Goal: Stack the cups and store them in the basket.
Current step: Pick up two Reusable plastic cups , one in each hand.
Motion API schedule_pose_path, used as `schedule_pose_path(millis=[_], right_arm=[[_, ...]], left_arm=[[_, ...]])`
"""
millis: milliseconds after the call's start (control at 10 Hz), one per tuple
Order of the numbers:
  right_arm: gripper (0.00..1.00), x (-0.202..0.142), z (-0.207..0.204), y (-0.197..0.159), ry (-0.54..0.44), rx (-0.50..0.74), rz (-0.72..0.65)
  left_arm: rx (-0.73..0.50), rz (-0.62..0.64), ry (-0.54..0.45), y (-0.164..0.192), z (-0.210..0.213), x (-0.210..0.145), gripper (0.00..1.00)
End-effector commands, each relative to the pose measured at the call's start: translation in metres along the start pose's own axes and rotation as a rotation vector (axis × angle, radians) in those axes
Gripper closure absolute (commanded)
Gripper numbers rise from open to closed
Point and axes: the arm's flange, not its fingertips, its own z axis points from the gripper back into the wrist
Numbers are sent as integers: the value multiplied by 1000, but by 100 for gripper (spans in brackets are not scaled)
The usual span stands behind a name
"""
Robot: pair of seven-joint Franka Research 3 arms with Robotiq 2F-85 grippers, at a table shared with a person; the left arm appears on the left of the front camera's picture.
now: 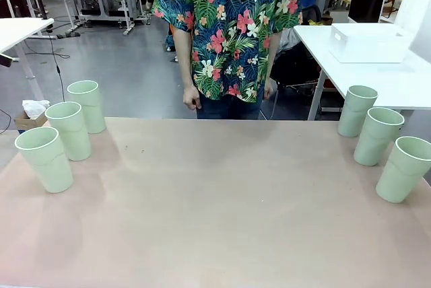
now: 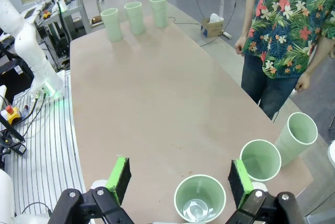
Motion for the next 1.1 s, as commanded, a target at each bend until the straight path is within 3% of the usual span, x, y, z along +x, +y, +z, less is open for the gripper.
schedule_pose_path(millis=[0, 1000], right_arm=[[0, 2, 0, -2, -27, -1, 23], [0, 2, 0, -2, -27, -1, 23]], left_arm=[[-4, -3, 2, 0, 0, -1, 0], [-4, -3, 2, 0, 0, -1, 0]])
